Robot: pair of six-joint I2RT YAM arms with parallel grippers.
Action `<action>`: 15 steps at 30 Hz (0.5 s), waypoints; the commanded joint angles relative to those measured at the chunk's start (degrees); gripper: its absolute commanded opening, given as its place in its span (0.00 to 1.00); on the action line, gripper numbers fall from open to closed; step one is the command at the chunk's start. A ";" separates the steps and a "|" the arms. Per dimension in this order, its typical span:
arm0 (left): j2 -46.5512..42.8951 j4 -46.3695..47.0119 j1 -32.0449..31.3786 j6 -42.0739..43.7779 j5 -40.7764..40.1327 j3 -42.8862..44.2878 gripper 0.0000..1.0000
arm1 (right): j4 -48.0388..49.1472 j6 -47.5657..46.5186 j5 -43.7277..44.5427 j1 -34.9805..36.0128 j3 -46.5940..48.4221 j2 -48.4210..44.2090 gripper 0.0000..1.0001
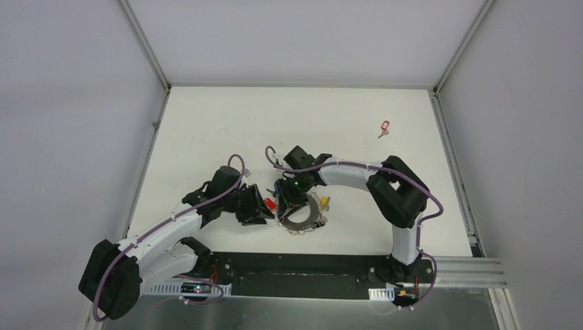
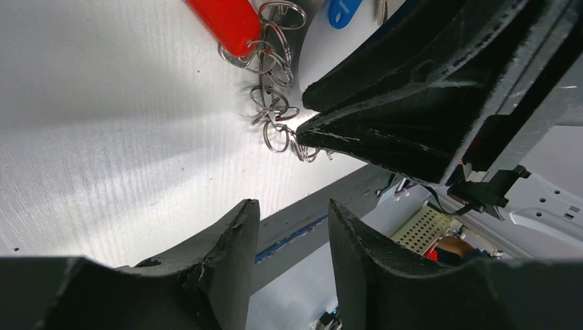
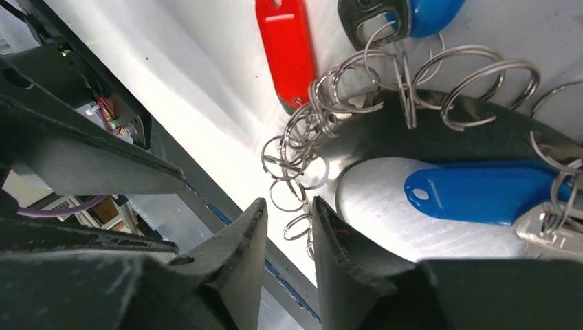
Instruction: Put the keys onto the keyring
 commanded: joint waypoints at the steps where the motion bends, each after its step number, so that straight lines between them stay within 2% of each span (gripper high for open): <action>1: -0.20 2.07 0.55 1.67 1.13 1.24 0.43 | -1.01 -2.14 1.99 0.24 -0.18 -4.85 0.34; 9: 2.66 -1.22 0.41 4.71 1.46 3.62 0.38 | -4.18 -2.13 5.18 0.30 -1.28 -8.23 0.36; 15: 7.50 -1.18 -2.41 4.31 0.69 5.76 0.37 | -7.53 -1.39 8.14 0.27 -2.08 -9.47 0.36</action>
